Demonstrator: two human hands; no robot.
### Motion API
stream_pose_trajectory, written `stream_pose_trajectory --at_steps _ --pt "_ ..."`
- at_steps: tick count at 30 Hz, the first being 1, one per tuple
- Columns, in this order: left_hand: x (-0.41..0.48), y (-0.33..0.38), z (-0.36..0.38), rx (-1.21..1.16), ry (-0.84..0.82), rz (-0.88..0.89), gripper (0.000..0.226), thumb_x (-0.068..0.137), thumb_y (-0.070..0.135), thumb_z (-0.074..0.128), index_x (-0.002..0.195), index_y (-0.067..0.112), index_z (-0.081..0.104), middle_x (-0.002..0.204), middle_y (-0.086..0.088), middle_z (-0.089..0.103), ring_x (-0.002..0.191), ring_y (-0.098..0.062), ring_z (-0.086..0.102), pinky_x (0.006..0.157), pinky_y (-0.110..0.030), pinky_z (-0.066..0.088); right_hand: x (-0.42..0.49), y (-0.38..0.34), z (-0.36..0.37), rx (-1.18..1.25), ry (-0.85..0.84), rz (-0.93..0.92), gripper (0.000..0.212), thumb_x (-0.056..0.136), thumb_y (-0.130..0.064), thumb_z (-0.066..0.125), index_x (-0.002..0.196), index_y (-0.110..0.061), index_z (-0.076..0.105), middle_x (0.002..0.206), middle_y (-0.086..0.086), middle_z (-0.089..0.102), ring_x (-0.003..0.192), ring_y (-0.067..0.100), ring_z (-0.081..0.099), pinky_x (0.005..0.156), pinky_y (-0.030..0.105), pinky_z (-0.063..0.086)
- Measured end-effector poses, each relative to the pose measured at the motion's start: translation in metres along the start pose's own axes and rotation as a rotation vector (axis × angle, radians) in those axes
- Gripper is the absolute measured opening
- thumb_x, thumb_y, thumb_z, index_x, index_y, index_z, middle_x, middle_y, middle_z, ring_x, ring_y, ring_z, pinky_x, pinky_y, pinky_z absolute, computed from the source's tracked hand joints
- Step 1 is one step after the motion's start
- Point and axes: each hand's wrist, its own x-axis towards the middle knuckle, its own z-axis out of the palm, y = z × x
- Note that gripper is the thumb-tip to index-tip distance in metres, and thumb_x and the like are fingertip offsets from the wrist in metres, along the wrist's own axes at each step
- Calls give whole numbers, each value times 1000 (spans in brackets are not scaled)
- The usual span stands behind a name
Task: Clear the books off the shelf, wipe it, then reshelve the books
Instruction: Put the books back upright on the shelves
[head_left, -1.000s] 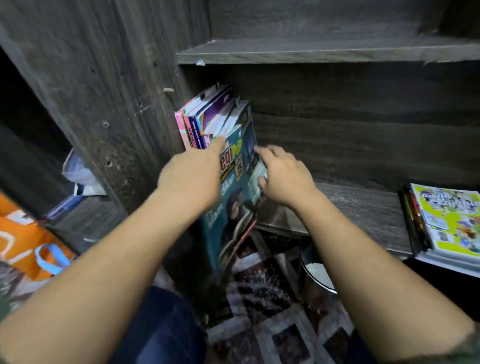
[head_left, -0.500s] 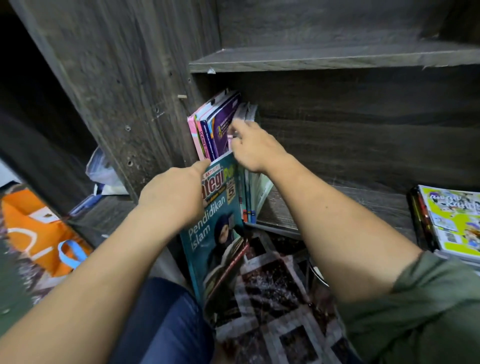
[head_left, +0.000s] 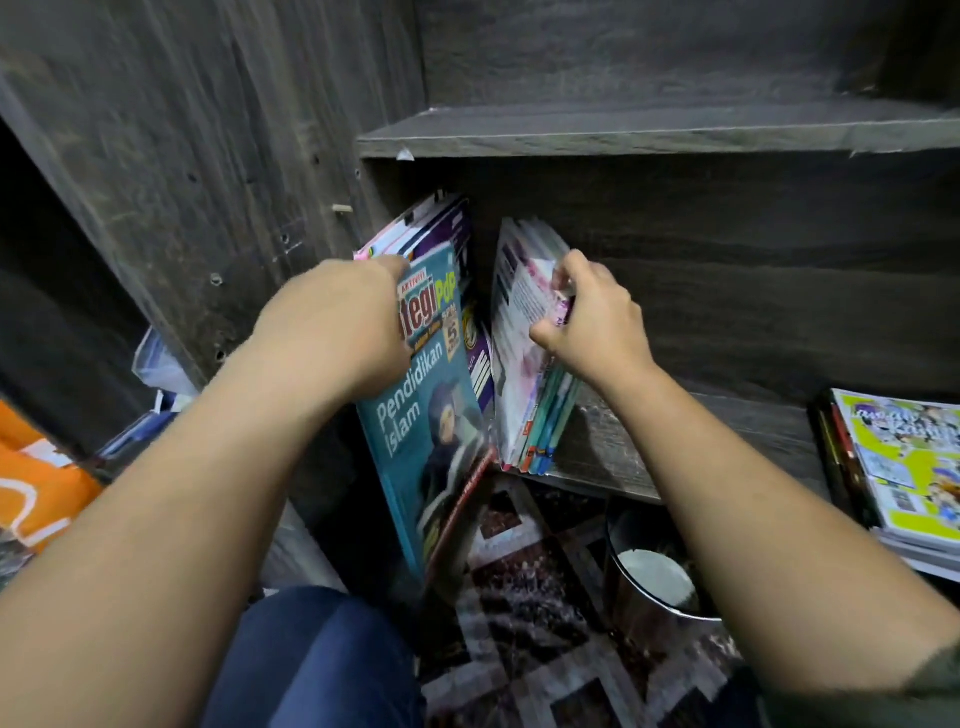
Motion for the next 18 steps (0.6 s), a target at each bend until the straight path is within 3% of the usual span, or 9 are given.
stream_pose_trajectory --at_steps 6,10,12,15,17,18 --pt "43 41 28 13 129 -79 60 85 8 59 140 14 37 117 -20 60 106 -43 59 78 -42 47 0 1 2 -4 14 -38 40 73 -26 72 97 -21 40 100 -5 43 80 18 43 68 30 28" --pt "60 54 84 -113 114 -45 66 94 9 52 152 15 21 119 -21 58 105 -42 60 83 -45 48 1 0 5 -1 18 -63 38 74 -25 70 97 -21 40 101 -4 44 79 20 44 66 30 28" --pt "63 52 97 -266 291 11 58 97 19 52 149 13 29 125 -18 52 109 -40 56 91 -45 44 0 -1 5 9 16 -87 37 76 -23 69 96 -21 39 102 -3 45 80 22 48 66 30 30" --pt "54 43 105 -407 708 108 54 93 29 54 141 5 44 130 -18 49 119 -37 46 105 -33 25 0 0 6 55 4 -141 33 80 -21 68 104 -17 45 113 1 48 95 26 54 69 32 37" --pt "44 34 119 -462 826 43 60 93 32 51 142 1 39 140 -21 41 129 -40 37 111 -38 20 -5 3 10 161 -10 -172 45 83 -23 70 122 -20 47 141 7 39 124 17 46 90 29 44" --pt "40 28 130 -483 836 13 64 94 34 48 144 -3 34 146 -24 35 135 -42 30 115 -42 18 -11 5 15 260 -26 -169 62 82 -23 72 135 -25 40 153 9 26 133 3 32 100 17 37"
